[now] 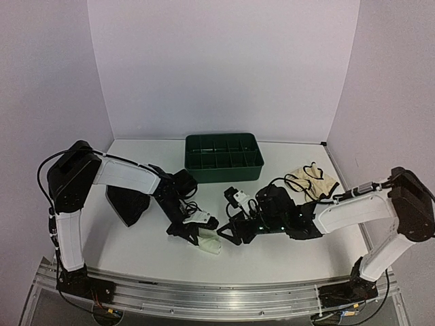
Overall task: Roll the underwear
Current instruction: Roll the underwear to the center of the board.
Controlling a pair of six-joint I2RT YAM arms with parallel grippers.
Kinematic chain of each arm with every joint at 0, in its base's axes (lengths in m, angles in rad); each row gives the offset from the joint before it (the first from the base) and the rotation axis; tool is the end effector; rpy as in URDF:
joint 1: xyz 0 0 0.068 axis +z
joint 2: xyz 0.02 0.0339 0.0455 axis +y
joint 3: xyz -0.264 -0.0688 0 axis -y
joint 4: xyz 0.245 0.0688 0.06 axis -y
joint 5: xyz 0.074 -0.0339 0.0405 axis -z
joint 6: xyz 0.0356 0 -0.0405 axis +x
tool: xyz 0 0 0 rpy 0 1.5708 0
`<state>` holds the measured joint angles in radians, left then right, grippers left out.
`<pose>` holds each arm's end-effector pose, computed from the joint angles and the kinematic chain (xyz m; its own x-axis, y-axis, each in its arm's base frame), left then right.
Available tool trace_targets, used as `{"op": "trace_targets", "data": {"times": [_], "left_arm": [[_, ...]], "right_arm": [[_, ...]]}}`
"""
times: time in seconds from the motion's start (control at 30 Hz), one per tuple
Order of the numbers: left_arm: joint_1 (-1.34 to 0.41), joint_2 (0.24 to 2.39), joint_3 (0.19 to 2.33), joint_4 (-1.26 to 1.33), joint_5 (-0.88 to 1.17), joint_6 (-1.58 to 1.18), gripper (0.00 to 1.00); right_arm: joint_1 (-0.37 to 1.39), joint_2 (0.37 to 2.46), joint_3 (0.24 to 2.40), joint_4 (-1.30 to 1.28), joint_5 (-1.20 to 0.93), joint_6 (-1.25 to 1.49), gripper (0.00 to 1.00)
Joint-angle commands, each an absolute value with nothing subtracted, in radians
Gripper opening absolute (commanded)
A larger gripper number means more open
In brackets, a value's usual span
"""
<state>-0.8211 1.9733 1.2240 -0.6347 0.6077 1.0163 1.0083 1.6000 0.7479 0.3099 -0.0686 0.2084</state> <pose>0.2324 -0.2794 0.1320 0.2197 0.7883 -0.5748 0.9236 -0.3577 -0.1375 0.1729 0.2788 0.1760 -0.4503 -0.3273 -0.8307 -0.7994 0.5623 0.2118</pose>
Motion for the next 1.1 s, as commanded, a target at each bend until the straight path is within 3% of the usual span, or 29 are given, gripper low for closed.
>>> {"op": "trace_targets", "data": {"times": [0.0,0.37,0.6,0.67,0.83,0.9,0.97,1.07], "left_arm": [[-0.779,2.051,1.286,-0.806,0.782,0.865,0.00],[-0.712,2.205,1.395,-0.915,0.898,0.749,0.00],[-0.711,2.225,1.405,-0.921,0.892,0.760,0.00],[-0.710,2.229,1.406,-0.923,0.890,0.765,0.00],[-0.710,2.234,1.424,-0.944,0.901,0.781,0.00],[-0.706,2.215,1.421,-0.935,0.901,0.790,0.11],[-0.692,2.172,1.404,-0.908,0.901,0.806,0.42],[-0.661,2.074,1.358,-0.824,0.878,0.859,0.57]], "right_arm": [[1.152,1.556,0.712,0.255,0.198,-0.191,0.66],[1.275,1.826,0.933,0.242,0.416,-0.572,0.64],[1.272,1.966,1.021,0.220,0.465,-0.592,0.59],[1.272,1.989,1.037,0.198,0.459,-0.579,0.51],[1.272,2.026,1.068,0.108,0.424,-0.500,0.11],[1.270,2.011,1.060,0.072,0.381,-0.429,0.01],[1.265,1.984,1.042,0.030,0.325,-0.336,0.00],[1.243,1.953,1.018,-0.043,0.214,-0.180,0.00]]}}
